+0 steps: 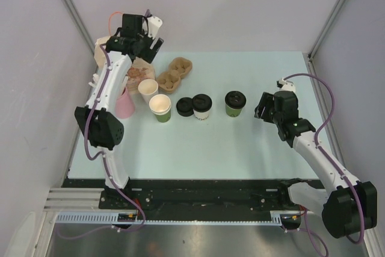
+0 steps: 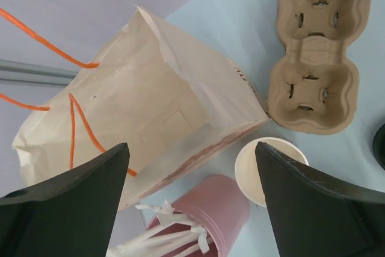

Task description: Pack the takeout coffee

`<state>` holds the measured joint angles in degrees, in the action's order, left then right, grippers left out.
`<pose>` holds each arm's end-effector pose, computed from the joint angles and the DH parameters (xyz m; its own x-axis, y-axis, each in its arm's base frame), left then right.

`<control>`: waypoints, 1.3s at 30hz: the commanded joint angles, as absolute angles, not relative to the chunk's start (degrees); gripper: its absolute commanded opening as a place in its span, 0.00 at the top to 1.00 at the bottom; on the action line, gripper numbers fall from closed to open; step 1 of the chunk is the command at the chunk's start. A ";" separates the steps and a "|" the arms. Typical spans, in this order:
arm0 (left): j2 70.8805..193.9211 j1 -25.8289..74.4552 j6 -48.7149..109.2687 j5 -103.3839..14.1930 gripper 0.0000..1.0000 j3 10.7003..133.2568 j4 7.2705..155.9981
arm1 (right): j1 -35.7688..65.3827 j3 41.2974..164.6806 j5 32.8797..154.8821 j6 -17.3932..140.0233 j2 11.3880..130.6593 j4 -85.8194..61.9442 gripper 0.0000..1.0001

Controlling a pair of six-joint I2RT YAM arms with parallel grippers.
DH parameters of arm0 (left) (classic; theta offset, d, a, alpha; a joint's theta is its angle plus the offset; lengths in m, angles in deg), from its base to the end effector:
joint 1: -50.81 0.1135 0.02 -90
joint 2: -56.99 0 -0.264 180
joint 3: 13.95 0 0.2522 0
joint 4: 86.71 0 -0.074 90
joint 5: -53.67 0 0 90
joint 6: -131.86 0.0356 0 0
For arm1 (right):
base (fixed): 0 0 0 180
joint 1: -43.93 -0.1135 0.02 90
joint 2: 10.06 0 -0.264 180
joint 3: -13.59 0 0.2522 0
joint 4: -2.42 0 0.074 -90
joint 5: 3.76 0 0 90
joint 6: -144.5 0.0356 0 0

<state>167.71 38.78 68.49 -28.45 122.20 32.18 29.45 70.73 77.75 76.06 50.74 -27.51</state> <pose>0.4215 -0.0848 0.4050 -0.4662 0.5533 -0.6903 0.3429 0.8323 0.4356 0.2277 0.0534 0.2674 -0.5453 0.2345 -0.8047 0.0776 0.9701 0.2301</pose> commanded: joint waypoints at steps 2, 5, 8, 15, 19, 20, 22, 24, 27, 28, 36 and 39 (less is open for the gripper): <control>170.89 40.70 72.43 -32.03 0.08 126.81 32.77 | 29.43 69.90 78.59 74.45 49.36 -28.31 0.36; 171.52 41.49 73.93 -34.83 0.11 125.94 32.68 | 29.43 69.02 78.16 74.45 49.01 -28.22 0.35; 170.73 41.93 75.16 -37.81 0.22 122.78 32.60 | 29.43 68.14 78.07 74.63 48.48 -28.13 0.35; 168.97 42.20 79.38 -39.85 0.63 118.73 32.60 | 29.43 67.61 78.15 74.89 48.30 -28.13 0.36; 168.44 42.20 81.76 -39.76 0.86 118.11 32.51 | 29.43 67.52 78.07 74.89 48.04 -28.57 0.35; 168.35 42.20 82.45 -39.59 0.93 118.20 32.51 | 29.43 67.43 78.07 74.89 47.95 -28.66 0.35; 168.00 42.20 82.99 -39.24 1.00 118.37 32.68 | 29.52 67.35 78.07 74.98 47.78 -28.83 0.35; 167.83 42.20 83.51 -38.97 1.00 118.72 32.60 | 29.43 67.26 78.07 75.07 47.77 -28.75 0.36; 167.65 42.11 83.60 -37.83 1.00 120.21 32.68 | 29.52 67.17 78.07 75.15 47.86 -28.83 0.36; 167.47 42.11 83.60 -37.57 1.00 121.18 32.68 | 29.43 67.17 78.24 75.07 47.86 -28.83 0.36; 168.17 40.01 83.52 -33.53 1.00 130.84 32.95 | 29.34 66.91 78.15 75.59 46.72 -29.36 0.35; 168.88 38.34 83.69 -30.19 1.00 134.35 33.30 | 29.34 66.91 77.72 75.68 45.50 -29.80 0.36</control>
